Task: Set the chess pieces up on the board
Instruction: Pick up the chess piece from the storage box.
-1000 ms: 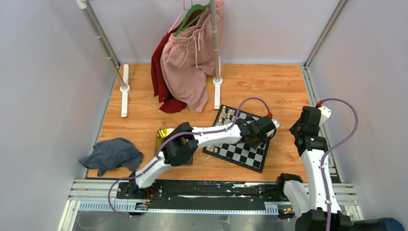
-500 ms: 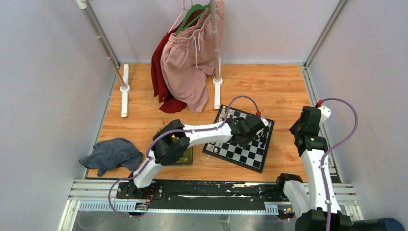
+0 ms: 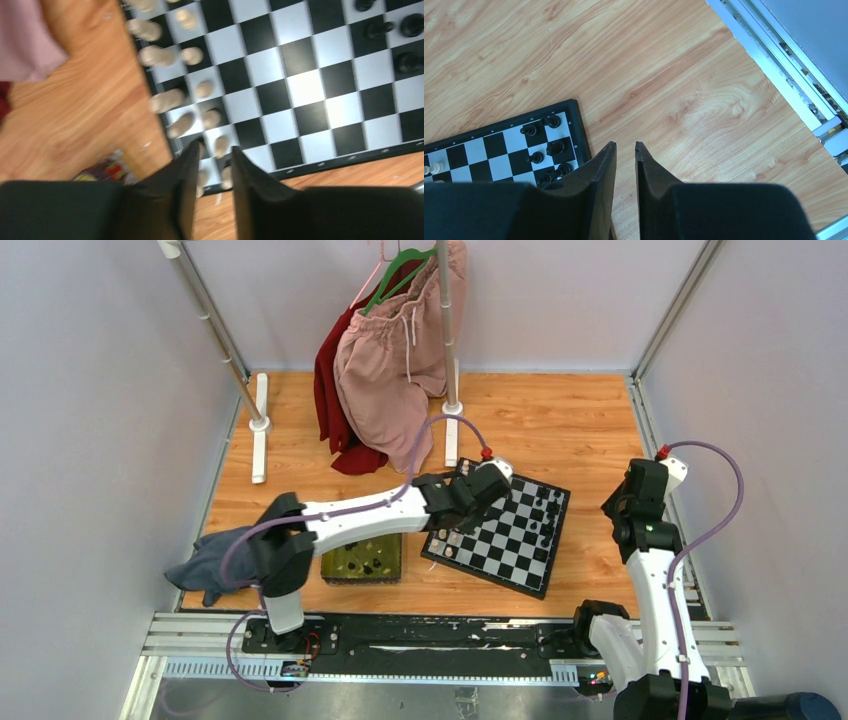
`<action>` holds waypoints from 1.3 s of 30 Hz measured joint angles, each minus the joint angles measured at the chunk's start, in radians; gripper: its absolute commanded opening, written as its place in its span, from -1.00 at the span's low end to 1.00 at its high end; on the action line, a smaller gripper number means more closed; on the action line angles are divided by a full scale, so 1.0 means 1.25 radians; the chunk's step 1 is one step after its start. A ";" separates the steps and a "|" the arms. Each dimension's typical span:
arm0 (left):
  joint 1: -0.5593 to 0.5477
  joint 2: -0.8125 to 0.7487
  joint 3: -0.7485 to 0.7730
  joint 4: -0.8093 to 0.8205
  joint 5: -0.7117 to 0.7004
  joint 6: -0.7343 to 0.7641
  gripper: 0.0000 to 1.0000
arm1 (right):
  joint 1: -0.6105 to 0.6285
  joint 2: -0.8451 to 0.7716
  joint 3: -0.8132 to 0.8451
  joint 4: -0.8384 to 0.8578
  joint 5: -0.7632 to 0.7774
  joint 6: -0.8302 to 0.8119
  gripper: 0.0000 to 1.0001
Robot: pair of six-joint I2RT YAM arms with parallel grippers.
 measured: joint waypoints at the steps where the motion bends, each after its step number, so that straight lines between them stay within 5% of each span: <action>1: 0.007 -0.032 -0.021 -0.006 -0.011 -0.013 -0.07 | 0.001 0.002 0.002 0.000 -0.002 0.000 -0.50; 8: 0.088 -0.251 -0.186 -0.068 -0.088 -0.146 0.52 | 0.005 0.013 0.019 0.001 -0.027 0.001 -0.50; 16: 0.143 -0.389 -0.347 -0.136 -0.142 -0.259 0.77 | 0.015 0.014 0.020 0.003 -0.061 0.001 -0.50; 24: 0.206 -0.468 -0.470 -0.160 -0.161 -0.334 0.71 | 0.044 0.027 0.027 0.006 -0.084 -0.013 -0.50; 34: 0.268 -0.545 -0.575 -0.152 -0.159 -0.375 0.34 | 0.103 0.040 0.029 0.007 -0.081 -0.024 -0.50; 39: 0.280 -0.554 -0.622 -0.121 -0.137 -0.379 0.31 | 0.106 0.040 0.029 0.007 -0.077 -0.024 -0.50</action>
